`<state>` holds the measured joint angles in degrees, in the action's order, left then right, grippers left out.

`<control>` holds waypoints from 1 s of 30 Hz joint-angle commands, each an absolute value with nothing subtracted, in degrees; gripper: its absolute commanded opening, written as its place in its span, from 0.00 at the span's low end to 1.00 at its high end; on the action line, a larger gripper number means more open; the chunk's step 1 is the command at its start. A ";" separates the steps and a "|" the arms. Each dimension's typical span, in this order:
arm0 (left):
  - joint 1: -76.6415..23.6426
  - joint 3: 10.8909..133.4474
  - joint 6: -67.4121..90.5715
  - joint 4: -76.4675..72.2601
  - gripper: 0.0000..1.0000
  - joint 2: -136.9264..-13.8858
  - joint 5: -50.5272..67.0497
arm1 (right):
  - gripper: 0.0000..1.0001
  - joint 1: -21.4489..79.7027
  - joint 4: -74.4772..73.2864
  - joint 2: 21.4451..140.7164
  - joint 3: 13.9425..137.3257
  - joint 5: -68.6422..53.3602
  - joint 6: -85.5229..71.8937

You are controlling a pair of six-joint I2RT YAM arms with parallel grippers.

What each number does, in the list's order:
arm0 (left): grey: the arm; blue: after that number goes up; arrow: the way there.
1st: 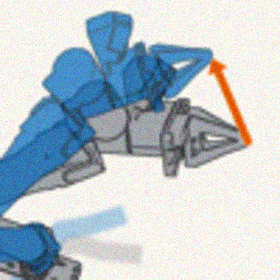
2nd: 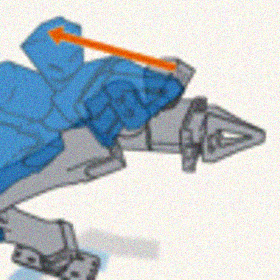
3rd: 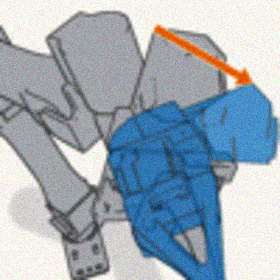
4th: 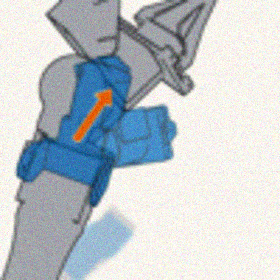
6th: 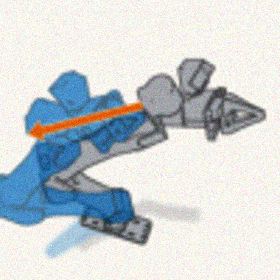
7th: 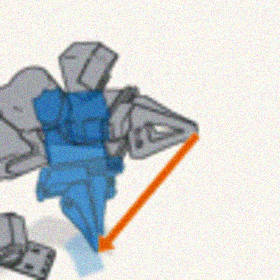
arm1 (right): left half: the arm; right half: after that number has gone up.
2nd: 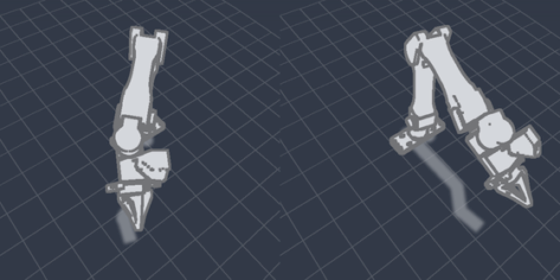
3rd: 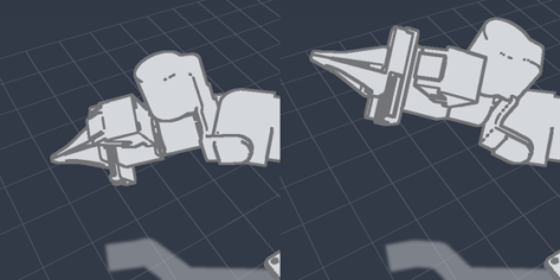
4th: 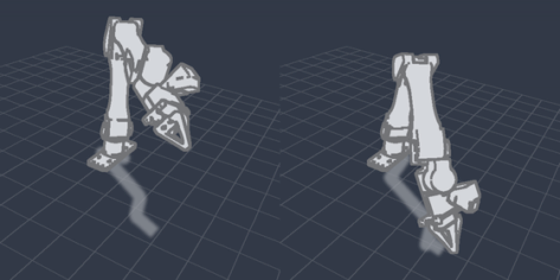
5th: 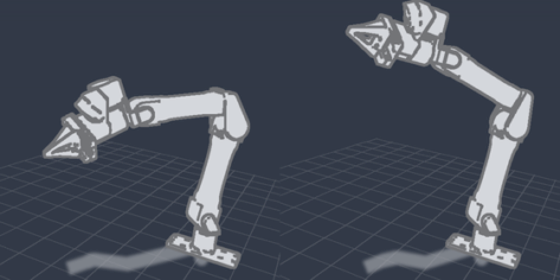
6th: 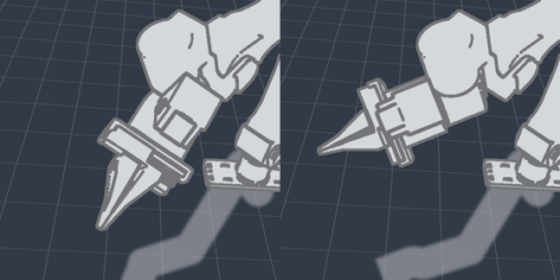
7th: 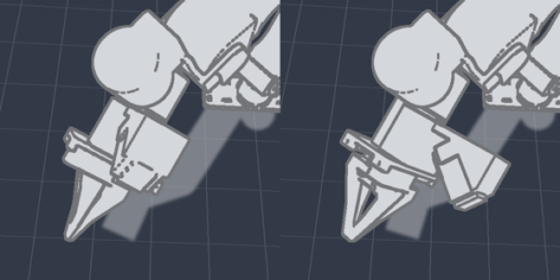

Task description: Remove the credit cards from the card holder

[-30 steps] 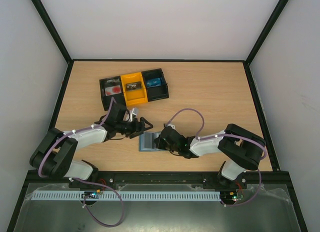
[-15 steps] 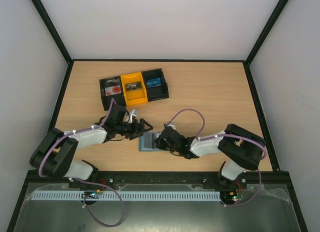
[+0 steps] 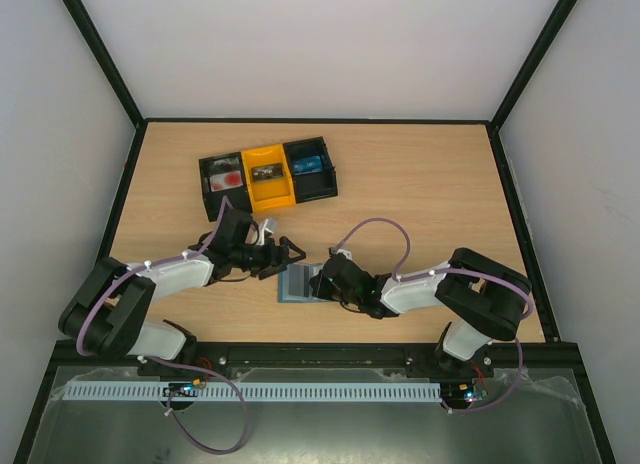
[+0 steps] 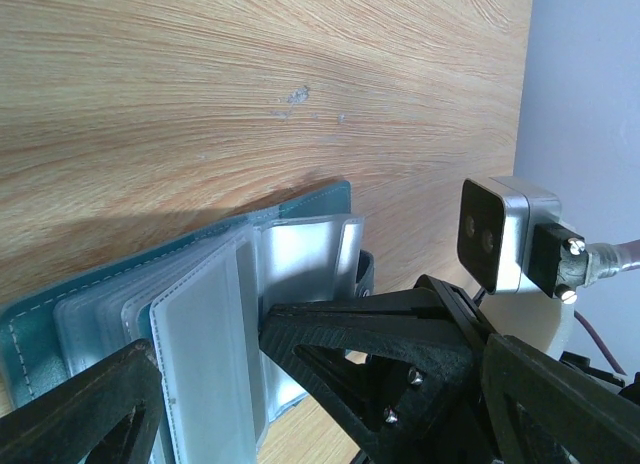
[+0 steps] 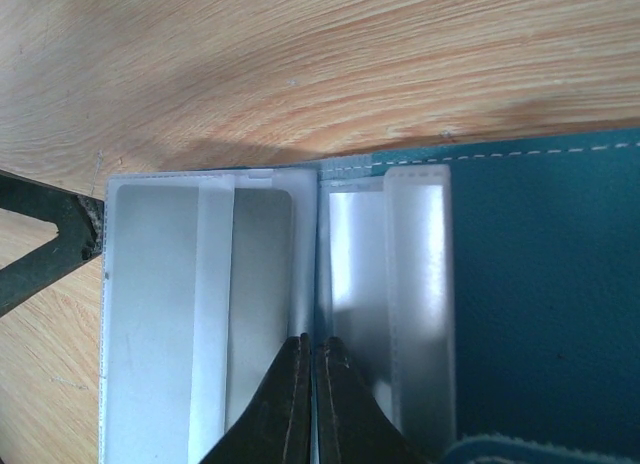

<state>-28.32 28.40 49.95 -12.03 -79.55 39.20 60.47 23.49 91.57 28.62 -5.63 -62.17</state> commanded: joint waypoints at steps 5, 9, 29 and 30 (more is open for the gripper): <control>-28.04 28.65 49.48 -11.24 0.88 -78.35 39.55 | 0.04 60.77 19.60 93.39 26.64 -2.43 -62.73; -28.04 28.69 49.48 -11.25 0.88 -78.32 39.63 | 0.02 60.81 19.27 93.41 26.55 -2.20 -62.91; -28.08 29.27 49.12 -10.30 0.88 -78.01 39.24 | 0.02 60.78 19.44 93.99 26.51 -2.05 -63.22; -28.12 29.48 48.99 -10.04 0.88 -78.15 39.20 | 0.02 60.76 19.54 94.10 26.60 -2.10 -63.20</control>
